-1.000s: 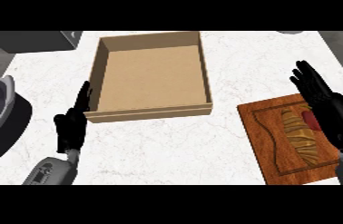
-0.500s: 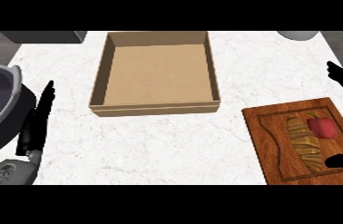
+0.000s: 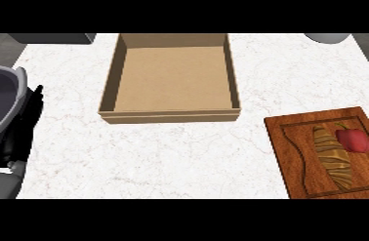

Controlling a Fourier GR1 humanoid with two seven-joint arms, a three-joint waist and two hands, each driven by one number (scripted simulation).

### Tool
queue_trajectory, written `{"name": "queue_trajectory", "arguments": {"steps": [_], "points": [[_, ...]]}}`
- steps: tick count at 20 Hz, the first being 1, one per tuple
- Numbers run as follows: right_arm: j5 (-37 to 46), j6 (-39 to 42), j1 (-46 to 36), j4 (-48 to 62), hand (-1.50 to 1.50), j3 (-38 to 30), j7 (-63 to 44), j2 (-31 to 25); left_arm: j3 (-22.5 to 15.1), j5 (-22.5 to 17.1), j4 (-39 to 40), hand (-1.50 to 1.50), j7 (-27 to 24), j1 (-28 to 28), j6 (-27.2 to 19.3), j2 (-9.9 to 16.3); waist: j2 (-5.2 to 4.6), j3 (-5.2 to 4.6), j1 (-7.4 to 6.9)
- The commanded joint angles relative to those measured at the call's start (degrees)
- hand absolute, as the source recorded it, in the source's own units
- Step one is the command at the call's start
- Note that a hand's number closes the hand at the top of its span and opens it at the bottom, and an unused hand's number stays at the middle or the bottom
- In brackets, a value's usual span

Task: Pick the bell pepper from the cutting board and place it in the cardboard box

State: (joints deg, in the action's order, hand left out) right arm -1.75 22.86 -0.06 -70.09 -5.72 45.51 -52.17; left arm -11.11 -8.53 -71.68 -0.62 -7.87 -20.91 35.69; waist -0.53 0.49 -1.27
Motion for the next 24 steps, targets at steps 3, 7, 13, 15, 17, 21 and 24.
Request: {"name": "queue_trajectory", "arguments": {"steps": [3, 7, 13, 15, 17, 21, 24], "points": [[13.73, -4.42, -4.76, 8.96, -1.50, 1.88, 12.87, -8.49, -0.59, 0.69, -1.75, 0.00, 1.12, 0.04, 1.07, 0.45, 0.04, -0.18, -1.50], [22.76, -8.48, -7.80, 12.34, -1.50, 7.52, 14.25, -11.18, -0.14, 1.17, 0.94, 0.00, 0.52, -1.40, 0.92, -1.01, -0.11, -0.32, -1.03], [35.00, -9.03, -16.20, 13.97, -1.50, 17.22, 6.22, -11.14, 0.19, 2.18, -0.53, 0.00, 2.71, -2.65, 1.53, -0.30, 0.02, -0.41, -1.54], [37.78, -6.43, -19.40, 15.34, -1.50, 19.03, 4.76, -11.65, 0.61, 2.17, -2.01, 0.00, 1.75, 0.32, 1.83, 0.32, 0.15, -0.44, -1.76], [39.80, -5.22, -20.11, 13.65, -1.50, 20.96, 1.83, -8.11, 0.81, 3.07, -0.88, 0.00, 1.06, 0.85, 0.77, -1.87, 0.36, -0.48, -0.25], [45.86, -4.67, -26.79, 20.81, -1.50, 23.08, 0.43, -3.51, 1.87, 3.92, -4.03, 0.00, 4.28, 0.90, 0.70, -1.56, 0.28, -0.43, -0.52], [47.69, -4.96, -25.00, 17.47, -1.50, 21.27, -0.58, -2.50, 3.91, 5.09, -1.04, 0.00, 1.36, 1.79, 2.41, -2.73, 0.52, -0.50, 0.92]]}}
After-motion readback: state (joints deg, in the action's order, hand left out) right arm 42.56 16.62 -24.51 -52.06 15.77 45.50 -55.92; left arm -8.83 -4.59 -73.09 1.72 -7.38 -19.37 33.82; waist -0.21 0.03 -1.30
